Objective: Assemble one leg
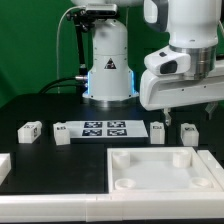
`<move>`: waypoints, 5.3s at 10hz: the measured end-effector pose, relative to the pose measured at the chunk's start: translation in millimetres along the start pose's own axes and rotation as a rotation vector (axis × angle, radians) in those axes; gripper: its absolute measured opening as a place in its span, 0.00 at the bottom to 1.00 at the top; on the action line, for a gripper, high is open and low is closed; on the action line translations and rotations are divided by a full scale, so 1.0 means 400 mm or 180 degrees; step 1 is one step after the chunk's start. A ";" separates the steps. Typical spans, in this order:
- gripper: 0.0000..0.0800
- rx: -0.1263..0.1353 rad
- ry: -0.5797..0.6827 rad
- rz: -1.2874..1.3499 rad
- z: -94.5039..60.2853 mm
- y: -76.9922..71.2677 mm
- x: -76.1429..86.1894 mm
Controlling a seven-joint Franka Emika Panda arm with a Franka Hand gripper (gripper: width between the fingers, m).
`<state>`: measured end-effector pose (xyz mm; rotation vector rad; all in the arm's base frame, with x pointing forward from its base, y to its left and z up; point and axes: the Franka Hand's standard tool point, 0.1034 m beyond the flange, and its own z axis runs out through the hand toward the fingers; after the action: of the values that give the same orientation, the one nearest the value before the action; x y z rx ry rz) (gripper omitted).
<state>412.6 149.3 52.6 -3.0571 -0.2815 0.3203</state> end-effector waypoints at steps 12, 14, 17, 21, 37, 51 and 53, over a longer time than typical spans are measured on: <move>0.81 -0.0171 -0.2019 0.0181 0.073 -0.069 -0.032; 0.81 -0.0150 -0.2036 0.0194 0.100 -0.060 -0.032; 0.81 -0.0133 -0.2014 0.0202 0.120 -0.057 -0.029; 0.58 -0.0133 -0.1992 0.0188 0.122 -0.064 -0.026; 0.36 -0.0189 -0.1696 -0.0067 -0.088 -0.039 -0.039; 0.36 -0.0195 0.0543 -0.0265 -0.232 0.156 0.076; 0.36 -0.0211 0.1134 -0.0313 -0.245 0.146 0.109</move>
Offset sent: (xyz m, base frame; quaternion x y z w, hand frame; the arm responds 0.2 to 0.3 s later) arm -0.0120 0.0104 0.0000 -0.0159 -0.2910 0.0544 0.9550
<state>485.4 96.6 135.4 -3.0717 -0.4247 -0.2421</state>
